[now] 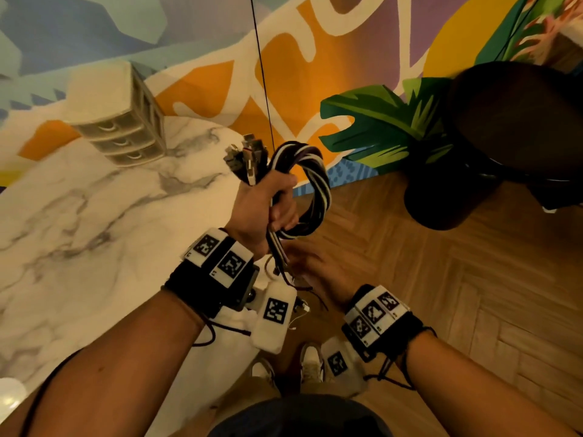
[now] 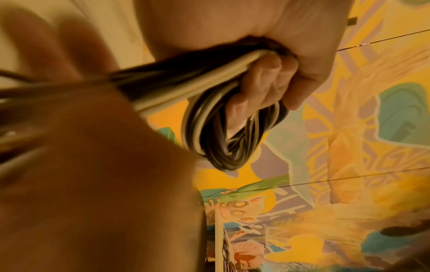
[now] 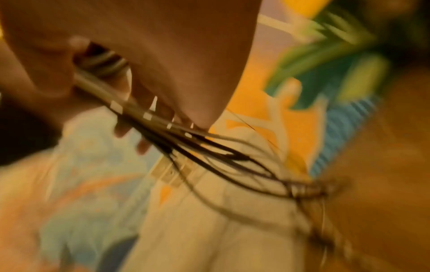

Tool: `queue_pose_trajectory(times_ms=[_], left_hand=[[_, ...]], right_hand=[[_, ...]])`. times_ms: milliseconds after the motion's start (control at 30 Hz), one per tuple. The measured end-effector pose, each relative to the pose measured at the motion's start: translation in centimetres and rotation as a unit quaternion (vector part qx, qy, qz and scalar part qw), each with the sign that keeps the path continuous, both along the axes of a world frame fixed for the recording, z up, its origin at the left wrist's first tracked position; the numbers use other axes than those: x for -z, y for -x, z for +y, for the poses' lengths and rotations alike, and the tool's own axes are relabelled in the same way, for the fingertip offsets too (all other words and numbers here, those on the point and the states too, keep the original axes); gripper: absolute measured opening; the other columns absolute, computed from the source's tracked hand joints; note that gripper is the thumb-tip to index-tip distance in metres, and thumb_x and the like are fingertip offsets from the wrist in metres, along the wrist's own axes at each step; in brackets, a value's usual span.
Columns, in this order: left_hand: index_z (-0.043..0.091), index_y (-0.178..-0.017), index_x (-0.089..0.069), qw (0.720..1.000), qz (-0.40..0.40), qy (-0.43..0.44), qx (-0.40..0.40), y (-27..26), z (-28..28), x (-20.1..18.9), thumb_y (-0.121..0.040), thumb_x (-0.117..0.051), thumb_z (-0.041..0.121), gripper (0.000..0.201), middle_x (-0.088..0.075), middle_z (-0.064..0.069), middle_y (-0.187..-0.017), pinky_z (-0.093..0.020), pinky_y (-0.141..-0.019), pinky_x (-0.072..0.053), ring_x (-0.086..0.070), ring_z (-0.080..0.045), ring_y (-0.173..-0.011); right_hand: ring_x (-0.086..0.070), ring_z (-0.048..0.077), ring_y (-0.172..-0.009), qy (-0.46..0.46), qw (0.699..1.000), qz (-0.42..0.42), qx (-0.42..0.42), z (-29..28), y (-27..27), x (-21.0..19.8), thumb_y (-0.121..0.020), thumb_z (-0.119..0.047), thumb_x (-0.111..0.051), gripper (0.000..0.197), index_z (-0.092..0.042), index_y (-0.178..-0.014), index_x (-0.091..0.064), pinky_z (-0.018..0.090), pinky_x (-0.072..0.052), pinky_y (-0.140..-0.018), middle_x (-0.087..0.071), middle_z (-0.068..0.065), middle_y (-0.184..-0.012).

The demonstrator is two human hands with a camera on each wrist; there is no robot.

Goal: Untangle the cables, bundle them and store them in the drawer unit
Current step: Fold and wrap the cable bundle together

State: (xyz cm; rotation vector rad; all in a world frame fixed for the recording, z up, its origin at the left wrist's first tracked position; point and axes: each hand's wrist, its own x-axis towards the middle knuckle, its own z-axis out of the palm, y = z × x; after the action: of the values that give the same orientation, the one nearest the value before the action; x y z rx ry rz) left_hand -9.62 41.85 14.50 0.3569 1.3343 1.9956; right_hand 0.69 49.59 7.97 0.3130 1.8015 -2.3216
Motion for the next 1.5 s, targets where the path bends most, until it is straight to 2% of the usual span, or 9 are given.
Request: queue_pose_trajectory(times_ms=[133,300,533,733,867,1000,1100,1300,1500], left_hand=[[0.01,-0.054,-0.033,0.992,-0.014,-0.019,0.126,-1.0,-0.2,-0.2,-0.083,-0.05,0.013,0.034,-0.03,0.002,-0.035,-0.027,-0.039,-0.02,-0.019,-0.015,-0.029],[0.015,-0.055,-0.053,0.974,0.077,0.111,0.182,-1.6,-2.2,-0.5,-0.078,-0.057,0.004,0.025,-0.038,0.004,-0.036,-0.021,-0.039,-0.025,-0.029,-0.013,-0.029],[0.036,-0.079,-0.064,0.85,0.355,0.304,0.244,-1.8,-3.3,2.8,-0.074,-0.072,0.008,0.03,-0.064,0.017,-0.069,-0.013,-0.066,-0.045,-0.06,0.002,-0.067],[0.049,-0.073,-0.06,0.844,0.377,0.356,0.133,-1.6,-3.8,4.9,-0.066,-0.054,0.041,0.012,-0.063,0.005,-0.063,-0.035,-0.057,-0.05,-0.058,-0.018,-0.058],[0.028,-0.076,-0.067,0.842,0.382,0.379,0.017,-1.6,-2.4,4.2,-0.075,-0.065,0.022,0.006,-0.068,-0.003,-0.07,-0.025,-0.061,-0.044,-0.064,-0.021,-0.067],[0.014,-0.085,-0.066,0.914,0.269,0.296,-0.064,-2.0,-0.6,2.7,-0.082,-0.068,0.004,0.01,-0.062,0.008,-0.066,-0.006,-0.054,-0.041,-0.059,-0.004,-0.058],[0.01,-0.097,-0.067,0.945,0.204,0.227,-0.118,-1.9,0.2,1.9,-0.086,-0.064,0.011,0.011,-0.069,-0.011,-0.079,-0.024,-0.055,-0.049,-0.063,-0.018,-0.067],[0.014,-0.113,-0.064,0.959,0.155,0.204,-0.119,-1.3,0.8,1.4,-0.088,-0.063,0.018,0.025,-0.07,-0.003,-0.098,-0.023,-0.074,-0.056,-0.068,-0.01,-0.09],[0.017,-0.122,-0.06,0.978,0.06,0.185,-0.071,-1.3,0.2,1.5,-0.089,-0.061,0.017,0.033,-0.069,-0.003,-0.108,-0.022,-0.071,-0.055,-0.067,-0.011,-0.097]], right_hand=[[-0.051,-0.002,-0.061,-0.305,0.942,0.001,-0.138,-0.7,1.0,0.3,-0.09,-0.019,-0.061,0.014,-0.012,-0.08,-0.054,0.012,-0.043,-0.061,-0.053,-0.002,-0.07],[-0.052,0.022,-0.089,-0.392,0.89,-0.047,-0.23,2.8,2.0,0.4,-0.094,-0.022,-0.052,0.026,-0.003,-0.112,-0.058,0.04,-0.046,-0.095,-0.061,0.014,-0.107],[-0.06,0.022,-0.074,-0.601,0.75,-0.1,-0.256,6.8,3.2,-0.2,-0.09,-0.031,-0.056,0.022,-0.012,-0.088,-0.067,0.036,-0.052,-0.072,-0.066,0.006,-0.083],[-0.046,0.013,-0.054,-0.457,0.863,-0.12,-0.18,8.4,2.9,-0.5,-0.095,-0.031,-0.051,0.027,-0.016,-0.075,-0.061,0.027,-0.039,-0.053,-0.055,0.002,-0.066],[-0.045,0.016,-0.052,-0.256,0.962,-0.099,-0.01,6.4,2.8,-1.7,-0.101,-0.03,-0.038,0.033,-0.012,-0.083,-0.059,0.032,-0.042,-0.055,-0.049,0.003,-0.063],[-0.051,0.021,-0.059,-0.222,0.958,-0.032,0.181,3.1,3.6,-1.7,-0.101,-0.041,-0.03,0.049,-0.003,-0.09,-0.059,0.038,-0.045,-0.063,-0.054,0.006,-0.065],[-0.06,0.02,-0.072,-0.202,0.948,0.0,0.247,1.9,4.3,-2.0,-0.098,-0.042,-0.03,0.046,-0.01,-0.083,-0.058,0.039,-0.052,-0.07,-0.06,0.009,-0.076],[-0.06,0.024,-0.094,-0.206,0.942,0.07,0.256,-0.8,3.7,-2.1,-0.095,-0.047,-0.025,0.041,-0.027,-0.104,-0.059,0.051,-0.05,-0.086,-0.063,0.002,-0.101],[-0.037,0.01,-0.103,-0.35,0.916,0.093,0.171,0.2,2.0,-2.1,-0.095,-0.033,-0.021,0.044,-0.021,-0.12,-0.056,0.027,-0.034,-0.092,-0.044,-0.009,-0.109]])
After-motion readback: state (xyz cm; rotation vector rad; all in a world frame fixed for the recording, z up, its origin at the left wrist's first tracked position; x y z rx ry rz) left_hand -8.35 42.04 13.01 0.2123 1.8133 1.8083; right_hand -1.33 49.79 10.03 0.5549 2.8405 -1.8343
